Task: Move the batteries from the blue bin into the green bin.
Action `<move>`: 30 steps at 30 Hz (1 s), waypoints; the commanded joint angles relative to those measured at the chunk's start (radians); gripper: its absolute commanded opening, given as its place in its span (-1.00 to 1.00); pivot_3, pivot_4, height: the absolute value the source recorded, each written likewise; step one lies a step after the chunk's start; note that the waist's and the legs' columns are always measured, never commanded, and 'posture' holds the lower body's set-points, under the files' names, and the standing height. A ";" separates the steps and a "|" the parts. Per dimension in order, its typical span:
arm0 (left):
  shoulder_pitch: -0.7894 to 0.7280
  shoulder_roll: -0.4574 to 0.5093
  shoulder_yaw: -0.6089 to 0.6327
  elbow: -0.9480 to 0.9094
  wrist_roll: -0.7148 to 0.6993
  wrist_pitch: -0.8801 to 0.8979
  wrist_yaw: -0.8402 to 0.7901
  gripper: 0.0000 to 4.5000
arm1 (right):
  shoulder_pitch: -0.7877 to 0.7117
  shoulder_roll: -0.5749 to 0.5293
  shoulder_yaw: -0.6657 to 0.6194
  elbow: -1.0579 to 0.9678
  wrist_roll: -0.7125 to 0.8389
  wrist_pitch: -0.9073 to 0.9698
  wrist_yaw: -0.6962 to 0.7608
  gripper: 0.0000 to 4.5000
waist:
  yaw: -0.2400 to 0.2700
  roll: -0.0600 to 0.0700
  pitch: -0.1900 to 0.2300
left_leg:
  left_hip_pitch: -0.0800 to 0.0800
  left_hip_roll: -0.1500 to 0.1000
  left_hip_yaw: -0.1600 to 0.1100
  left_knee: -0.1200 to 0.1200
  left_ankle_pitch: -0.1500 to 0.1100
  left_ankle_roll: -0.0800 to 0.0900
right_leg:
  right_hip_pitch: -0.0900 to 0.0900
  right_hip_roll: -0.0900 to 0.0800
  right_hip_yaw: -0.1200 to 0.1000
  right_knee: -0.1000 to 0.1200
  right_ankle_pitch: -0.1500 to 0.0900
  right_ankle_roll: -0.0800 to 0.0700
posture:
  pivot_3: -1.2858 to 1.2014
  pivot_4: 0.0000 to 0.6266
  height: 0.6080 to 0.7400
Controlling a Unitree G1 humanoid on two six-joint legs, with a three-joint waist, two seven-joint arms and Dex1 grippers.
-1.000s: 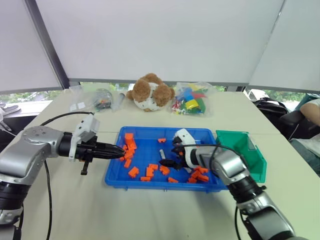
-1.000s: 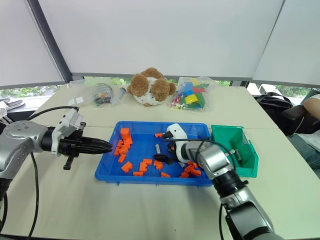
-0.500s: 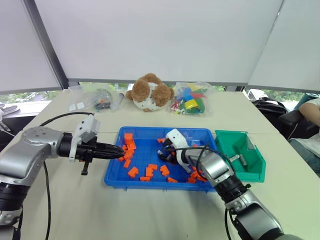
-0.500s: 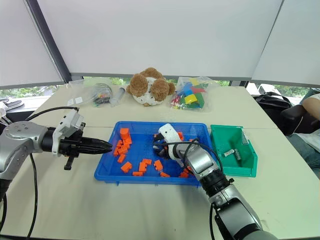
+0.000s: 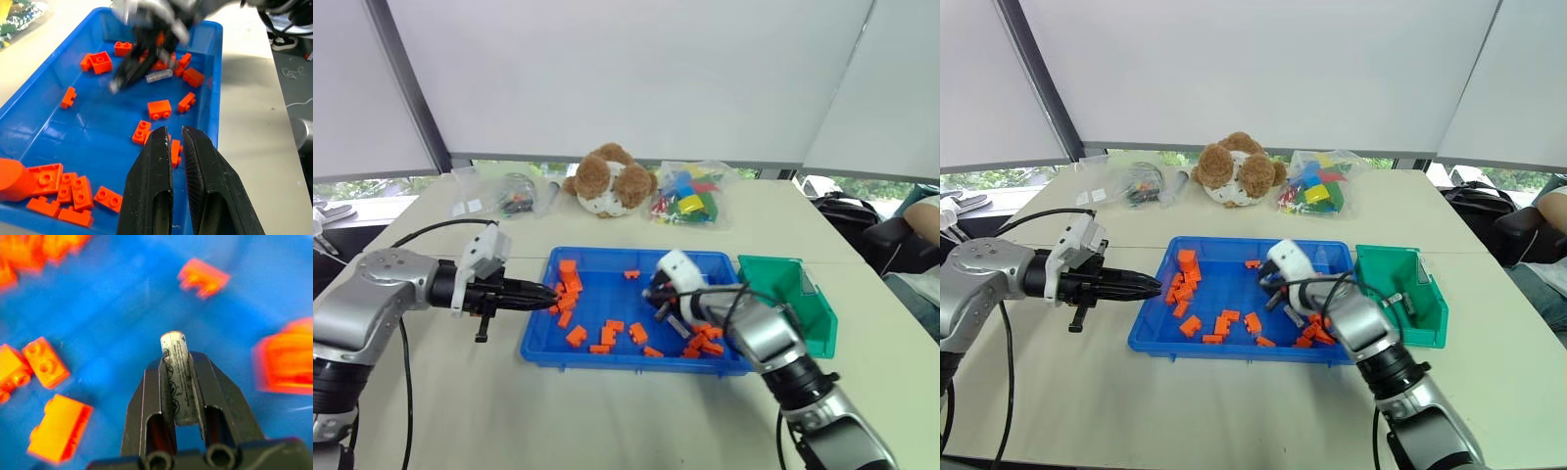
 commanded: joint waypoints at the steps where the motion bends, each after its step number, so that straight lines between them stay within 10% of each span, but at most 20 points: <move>1: -0.034 -0.017 -0.011 -0.015 -0.001 -0.008 -0.006 -0.81 | -0.052 -0.104 -0.166 -0.176 0.053 0.125 0.020 -0.97 | 0.002 0.000 0.000 | 0.000 0.000 0.000 0.000 0.000 0.000 | 0.000 0.000 0.000 0.000 0.000 0.000 | 0.03 -0.52 1.00; 11: -0.134 -0.050 -0.053 0.138 0.063 -0.085 -0.065 -0.81 | 0.085 -0.298 -0.345 -0.319 0.139 0.307 0.029 -0.97 | -0.005 0.000 0.000 | 0.000 -0.001 0.000 0.000 0.000 0.000 | 0.000 0.000 0.000 -0.001 0.000 0.000 | 0.03 -0.52 1.00; 30: -0.090 -0.109 -0.047 0.020 0.036 -0.045 -0.020 -0.81 | 0.241 -0.436 -0.314 0.007 0.093 -0.011 0.041 -0.97 | 0.004 0.000 0.000 | -0.006 -0.001 -0.001 0.009 -0.001 0.003 | 0.000 0.000 0.000 0.000 0.000 0.001 | 0.03 -0.52 1.00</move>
